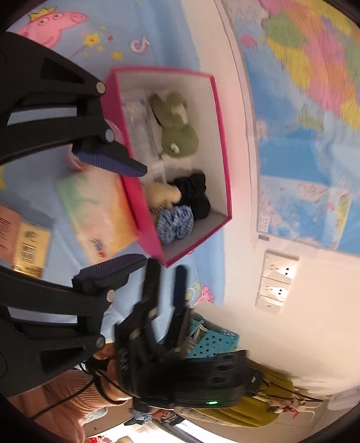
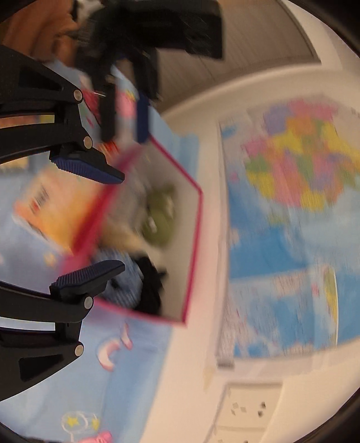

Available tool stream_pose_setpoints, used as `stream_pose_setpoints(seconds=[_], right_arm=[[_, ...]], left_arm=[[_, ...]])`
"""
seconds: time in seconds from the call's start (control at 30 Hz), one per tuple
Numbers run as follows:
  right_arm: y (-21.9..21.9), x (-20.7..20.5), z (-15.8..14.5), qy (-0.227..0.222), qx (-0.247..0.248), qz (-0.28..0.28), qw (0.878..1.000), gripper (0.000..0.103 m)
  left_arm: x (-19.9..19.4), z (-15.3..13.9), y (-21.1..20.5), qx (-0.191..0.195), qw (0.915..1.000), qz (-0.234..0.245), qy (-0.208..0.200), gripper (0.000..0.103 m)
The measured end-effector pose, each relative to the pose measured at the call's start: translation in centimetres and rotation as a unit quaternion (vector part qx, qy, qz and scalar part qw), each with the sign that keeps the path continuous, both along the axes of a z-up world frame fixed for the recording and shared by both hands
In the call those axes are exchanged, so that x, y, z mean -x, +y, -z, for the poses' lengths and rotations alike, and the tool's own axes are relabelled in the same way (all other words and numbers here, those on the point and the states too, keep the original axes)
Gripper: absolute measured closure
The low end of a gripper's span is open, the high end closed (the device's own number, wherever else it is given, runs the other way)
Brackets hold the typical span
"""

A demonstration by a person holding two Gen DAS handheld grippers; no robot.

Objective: Organize soft objects
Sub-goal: 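Move both grippers to the white-green tissue packet on the sheet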

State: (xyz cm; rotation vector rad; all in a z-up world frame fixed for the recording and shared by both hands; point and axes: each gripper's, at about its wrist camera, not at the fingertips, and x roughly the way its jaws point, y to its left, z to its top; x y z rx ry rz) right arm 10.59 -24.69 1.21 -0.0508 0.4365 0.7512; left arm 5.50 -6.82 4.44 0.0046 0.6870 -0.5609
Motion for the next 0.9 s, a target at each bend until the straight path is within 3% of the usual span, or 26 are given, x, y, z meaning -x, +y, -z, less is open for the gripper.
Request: stream_pose_setpoints(seconds=[0.2,0.43,0.7,0.9], right_arm=[[4.0,5.1,2.8,0.012,0.024,-0.108,0.994,0.044],[9.0,8.2,6.8,0.050,0.057,-0.185,0.980,0.044],[14.1,7.2,8.8,0.084,0.088,-0.200,0.972,0.044],[17.7,5.0,9.3,0.109,0.102,-0.215,0.965,0.044]], left_arm=[[3.0,1.2,6.0,0.001,0.9982,-0.060,0.009,0.043],[5.0,5.2,10.4,-0.004,0.9920,-0.112,0.058,0.043],[7.7,9.7,13.4,0.025,0.9827,-0.141,0.117,0.043],[10.0,12.1,15.3,0.026,0.9733,-0.172,0.149,0.043]])
